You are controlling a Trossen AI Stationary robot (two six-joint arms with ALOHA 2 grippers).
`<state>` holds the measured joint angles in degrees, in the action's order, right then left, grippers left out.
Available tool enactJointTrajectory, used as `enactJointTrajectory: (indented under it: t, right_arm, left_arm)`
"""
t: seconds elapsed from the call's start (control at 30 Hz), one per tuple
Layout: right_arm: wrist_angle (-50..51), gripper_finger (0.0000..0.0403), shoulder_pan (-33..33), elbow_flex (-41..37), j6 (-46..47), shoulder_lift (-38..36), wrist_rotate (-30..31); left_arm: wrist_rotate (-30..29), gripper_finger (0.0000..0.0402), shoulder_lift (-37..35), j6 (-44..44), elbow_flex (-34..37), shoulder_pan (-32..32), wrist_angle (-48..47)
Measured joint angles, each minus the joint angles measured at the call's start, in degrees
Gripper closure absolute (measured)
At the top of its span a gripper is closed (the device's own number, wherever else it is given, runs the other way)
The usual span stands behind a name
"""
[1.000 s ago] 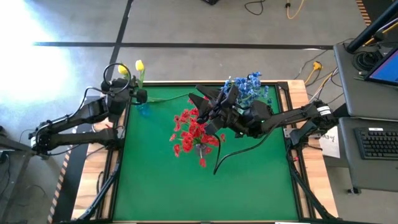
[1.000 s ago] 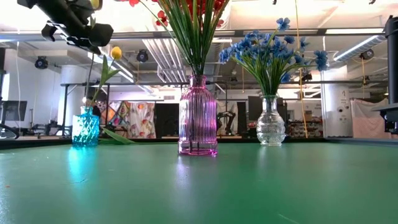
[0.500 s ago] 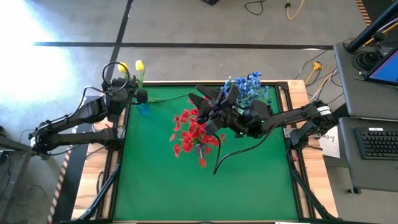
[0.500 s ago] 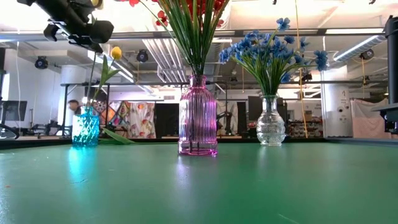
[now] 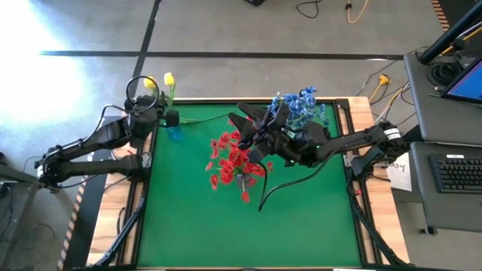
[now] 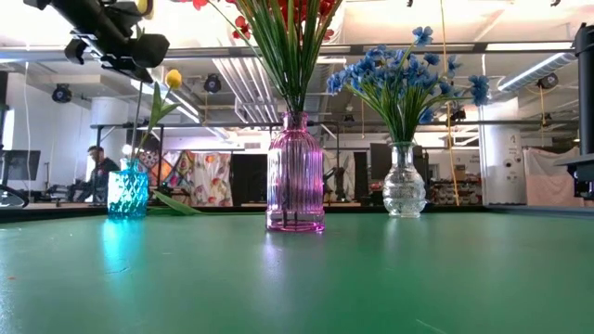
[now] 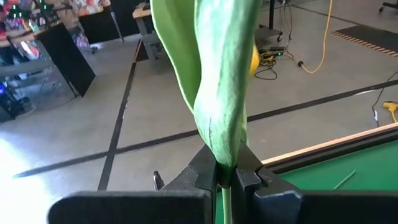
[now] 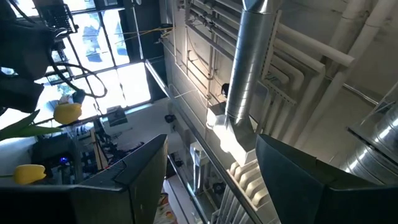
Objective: Sort flowers into vase by color
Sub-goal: Put the right yellow flower into the blue vase, then put the yellow flower into the blue vase
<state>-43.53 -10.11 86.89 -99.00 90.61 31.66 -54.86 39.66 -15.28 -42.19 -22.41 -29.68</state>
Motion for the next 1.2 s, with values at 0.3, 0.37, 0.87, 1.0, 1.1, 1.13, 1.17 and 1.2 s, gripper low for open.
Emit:
enactJointTrajectory:
  t: [0.3,0.37,0.87,1.0,1.1,1.13,1.17,1.2]
  right_arm:
    - [0.0,0.0165,0.0,0.0,0.0,0.0,0.0]
    - [0.0,0.0165,0.0,0.0,0.0,0.0,0.0]
    - [0.0,0.0165,0.0,0.0,0.0,0.0,0.0]
    - [0.0,0.0165,0.0,0.0,0.0,0.0,0.8]
    - [0.0,0.0165,0.0,0.0,0.1,0.0,2.8]
    - [0.0,0.0165,0.0,0.0,0.4,0.0,3.6]
    - [-0.1,0.0165,0.0,0.0,0.9,0.0,4.4]
    - [-0.1,0.0165,0.0,0.0,2.0,0.0,4.9]
  left_arm:
    - [-0.2,0.0401,0.0,-8.4,0.9,0.0,-4.3]
    - [-0.2,0.0401,0.0,-10.4,1.5,0.0,-4.3]
    - [-0.1,0.0276,0.0,-13.8,2.4,0.0,-5.1]
    - [0.3,0.0234,0.0,-13.8,2.3,0.0,-5.4]
    - [2.1,0.0209,0.0,-13.0,1.2,0.0,-5.9]
    - [2.6,0.0203,0.0,-12.2,0.7,0.1,-6.2]
    - [2.9,0.0197,0.0,-11.3,0.2,0.1,-6.5]
    - [3.0,0.0192,0.0,-10.7,-0.5,0.1,-6.9]
